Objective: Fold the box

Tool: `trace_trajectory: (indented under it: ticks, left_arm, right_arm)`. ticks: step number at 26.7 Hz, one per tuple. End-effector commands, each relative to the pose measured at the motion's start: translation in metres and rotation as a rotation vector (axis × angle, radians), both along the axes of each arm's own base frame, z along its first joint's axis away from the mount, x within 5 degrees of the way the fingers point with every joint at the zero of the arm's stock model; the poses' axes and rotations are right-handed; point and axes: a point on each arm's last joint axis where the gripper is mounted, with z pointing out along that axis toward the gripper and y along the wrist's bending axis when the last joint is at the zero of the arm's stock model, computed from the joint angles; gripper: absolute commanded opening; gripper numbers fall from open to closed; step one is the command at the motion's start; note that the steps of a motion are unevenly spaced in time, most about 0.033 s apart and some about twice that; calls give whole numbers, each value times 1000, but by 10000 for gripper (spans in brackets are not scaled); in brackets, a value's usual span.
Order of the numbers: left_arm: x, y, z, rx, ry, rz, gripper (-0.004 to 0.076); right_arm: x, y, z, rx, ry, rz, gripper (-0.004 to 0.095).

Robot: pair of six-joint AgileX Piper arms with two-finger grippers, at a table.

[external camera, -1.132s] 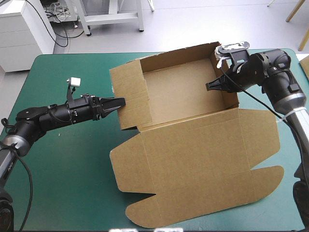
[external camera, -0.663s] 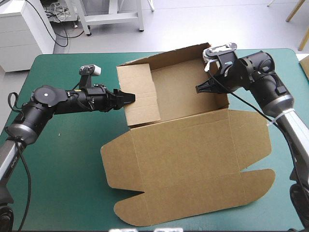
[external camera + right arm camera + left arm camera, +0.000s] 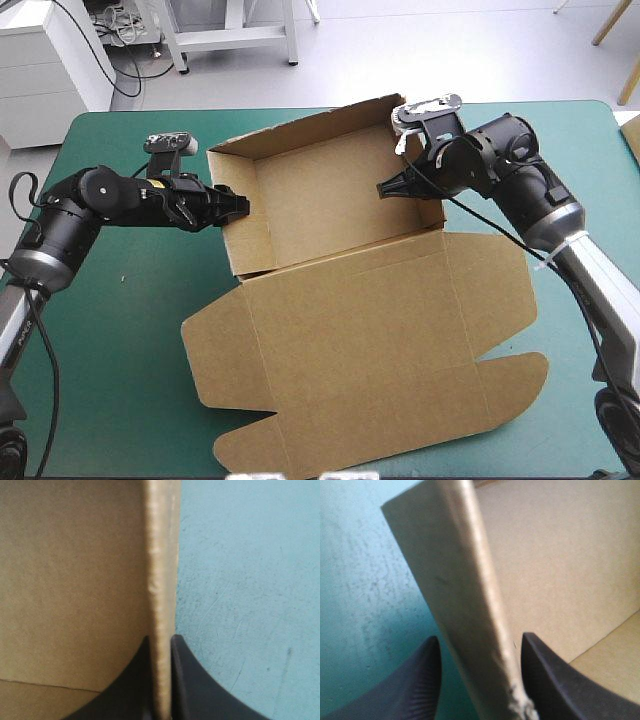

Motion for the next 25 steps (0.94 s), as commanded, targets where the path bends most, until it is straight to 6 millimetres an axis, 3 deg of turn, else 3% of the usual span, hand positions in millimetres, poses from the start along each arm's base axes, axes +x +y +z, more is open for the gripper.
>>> trace_trajectory:
  ticks: [1,5,7,12,19,25]
  left_arm:
    - [-6,0,23,48,-82,59,255]
    - [-9,-15,26,177,-119,80,106]
    - [-5,-22,27,249,-141,93,-11]
    - [12,-42,16,297,-98,57,-8]
    - [46,-52,-10,404,-16,41,-8]
    - [70,-60,-41,461,44,28,-8]
  right_arm:
    - [-7,-1,26,88,-104,-9,-19]
    - [-5,10,17,93,-65,0,-17]
    - [-4,16,12,88,-55,-3,-17]
    - [6,21,-7,73,27,-36,-17]
    - [25,27,-35,3,76,-45,-20]
    - [51,14,-61,-8,121,-71,-20]
